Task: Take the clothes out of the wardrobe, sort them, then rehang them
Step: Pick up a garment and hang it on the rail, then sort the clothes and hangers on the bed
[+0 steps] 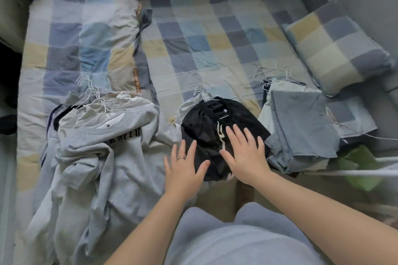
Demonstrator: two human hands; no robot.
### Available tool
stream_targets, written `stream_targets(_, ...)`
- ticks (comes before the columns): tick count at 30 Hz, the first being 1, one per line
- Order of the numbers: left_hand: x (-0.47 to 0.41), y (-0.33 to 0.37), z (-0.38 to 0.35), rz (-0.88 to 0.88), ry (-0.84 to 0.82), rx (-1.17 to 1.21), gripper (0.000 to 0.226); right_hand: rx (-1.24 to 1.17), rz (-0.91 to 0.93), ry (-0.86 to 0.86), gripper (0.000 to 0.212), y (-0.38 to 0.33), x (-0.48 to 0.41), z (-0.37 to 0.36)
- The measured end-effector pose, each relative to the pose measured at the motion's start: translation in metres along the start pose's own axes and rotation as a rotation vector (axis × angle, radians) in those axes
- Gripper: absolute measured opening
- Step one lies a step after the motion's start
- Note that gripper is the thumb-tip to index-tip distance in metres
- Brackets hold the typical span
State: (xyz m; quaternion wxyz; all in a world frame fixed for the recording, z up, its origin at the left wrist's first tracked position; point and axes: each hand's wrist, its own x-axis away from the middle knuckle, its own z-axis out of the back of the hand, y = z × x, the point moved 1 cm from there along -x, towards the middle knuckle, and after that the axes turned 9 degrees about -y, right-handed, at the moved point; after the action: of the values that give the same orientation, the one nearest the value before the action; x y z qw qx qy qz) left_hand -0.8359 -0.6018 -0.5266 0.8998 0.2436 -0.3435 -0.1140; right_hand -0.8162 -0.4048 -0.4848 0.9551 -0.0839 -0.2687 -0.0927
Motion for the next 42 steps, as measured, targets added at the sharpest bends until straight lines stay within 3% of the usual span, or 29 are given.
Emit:
stream_targets(10,-0.075,0.163,-0.069,-0.101,0.000,-0.110,0.073,-0.091,-0.136,0.022,0.069,0.202,-0.014,0.013)
stream_targets(19,-0.167,0.345,-0.154,0.003,-0.046,-0.153,0.072,-0.083,-0.122,-0.109,0.069,0.447,-0.069,0.043)
stream_targets(26,-0.226,0.443,-0.189,0.070,-0.124,-0.167,0.071,-0.174,-0.148,-0.146,0.068,0.565,-0.100,0.071)
stream_targets(35,-0.360,0.444,-0.226,0.166,-0.167,-0.030,0.075,-0.291,-0.236,-0.178,0.067,0.653,-0.209,0.034)
stream_targets(42,-0.496,0.402,-0.291,0.171,-0.177,0.099,0.074,-0.179,-0.240,-0.203,0.069,0.709,-0.330,-0.028)
